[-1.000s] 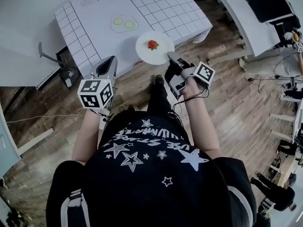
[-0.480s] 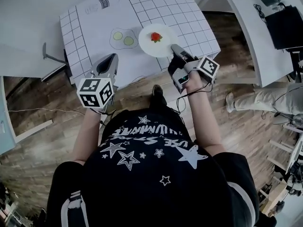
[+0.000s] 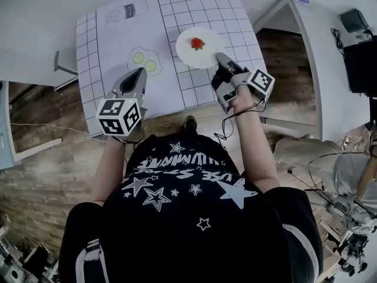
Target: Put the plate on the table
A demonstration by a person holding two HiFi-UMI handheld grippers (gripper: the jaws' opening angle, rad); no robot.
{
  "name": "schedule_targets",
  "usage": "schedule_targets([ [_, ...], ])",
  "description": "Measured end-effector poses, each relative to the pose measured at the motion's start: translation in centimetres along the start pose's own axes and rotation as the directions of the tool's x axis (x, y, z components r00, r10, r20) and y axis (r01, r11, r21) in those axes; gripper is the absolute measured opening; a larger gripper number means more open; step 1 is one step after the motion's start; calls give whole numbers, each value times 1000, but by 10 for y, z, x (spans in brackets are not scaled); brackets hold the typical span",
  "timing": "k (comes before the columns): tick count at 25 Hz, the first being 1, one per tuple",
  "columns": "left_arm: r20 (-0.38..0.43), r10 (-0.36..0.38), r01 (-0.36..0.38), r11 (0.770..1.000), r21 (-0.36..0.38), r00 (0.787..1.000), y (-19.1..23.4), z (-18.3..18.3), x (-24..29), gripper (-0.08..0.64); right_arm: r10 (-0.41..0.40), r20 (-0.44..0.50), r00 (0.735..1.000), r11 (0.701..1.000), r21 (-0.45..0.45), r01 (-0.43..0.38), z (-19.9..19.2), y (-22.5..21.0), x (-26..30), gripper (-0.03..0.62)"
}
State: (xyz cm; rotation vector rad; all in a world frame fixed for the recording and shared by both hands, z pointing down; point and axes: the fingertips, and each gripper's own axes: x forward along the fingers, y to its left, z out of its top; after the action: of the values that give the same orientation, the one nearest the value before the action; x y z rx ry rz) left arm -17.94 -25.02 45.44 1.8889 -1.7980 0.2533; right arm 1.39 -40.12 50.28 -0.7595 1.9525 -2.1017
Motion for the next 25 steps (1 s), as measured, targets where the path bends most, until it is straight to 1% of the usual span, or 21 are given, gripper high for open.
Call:
schedule_targets([
  [1, -9, 0, 0, 1000, -12, 1000, 1, 4, -2, 9, -20, -3, 1000, 1000, -1, 20, -1, 3, -1, 21],
  [3, 1, 13, -13, 1000, -26, 1000, 4, 8, 0, 9, -38, -11, 999, 999, -10, 38, 0, 3, 0, 21],
  [7, 50, 74, -71, 996, -53, 996, 10, 5, -4, 9, -26, -46, 999, 999, -25, 25, 0, -6, 3, 21],
  [10, 64, 84, -81, 996, -48, 994, -14, 5, -22, 9, -22, -57, 998, 999, -46, 19, 1, 0, -18, 21],
  [13, 92, 88, -87, 996, -15, 992, -49, 9, -48, 9, 22, -56, 998, 998, -56, -25, 0, 13, -46, 21],
  [15, 108, 87, -87, 996, -1, 990, -68, 6, -60, 9, 51, -56, 997, 997, -57, -54, -4, 16, -63, 21],
  [17, 110, 78, -79, 997, 5, 991, -76, 3, -60, 9, 49, -58, 997, 997, -63, -52, -8, 14, -70, 21],
  [19, 109, 63, -65, 998, 10, 992, -76, 4, -51, 9, 37, -66, 997, 997, -72, -42, -9, 9, -65, 21],
  [22, 110, 42, -44, 999, 11, 993, -68, 12, -33, 9, 60, -69, 996, 996, -57, -64, -9, 10, -47, 21],
  [25, 105, 27, -29, 1000, 13, 994, -56, 20, -15, 9, 32, -68, 997, 998, -56, -36, -6, 4, -29, 21],
])
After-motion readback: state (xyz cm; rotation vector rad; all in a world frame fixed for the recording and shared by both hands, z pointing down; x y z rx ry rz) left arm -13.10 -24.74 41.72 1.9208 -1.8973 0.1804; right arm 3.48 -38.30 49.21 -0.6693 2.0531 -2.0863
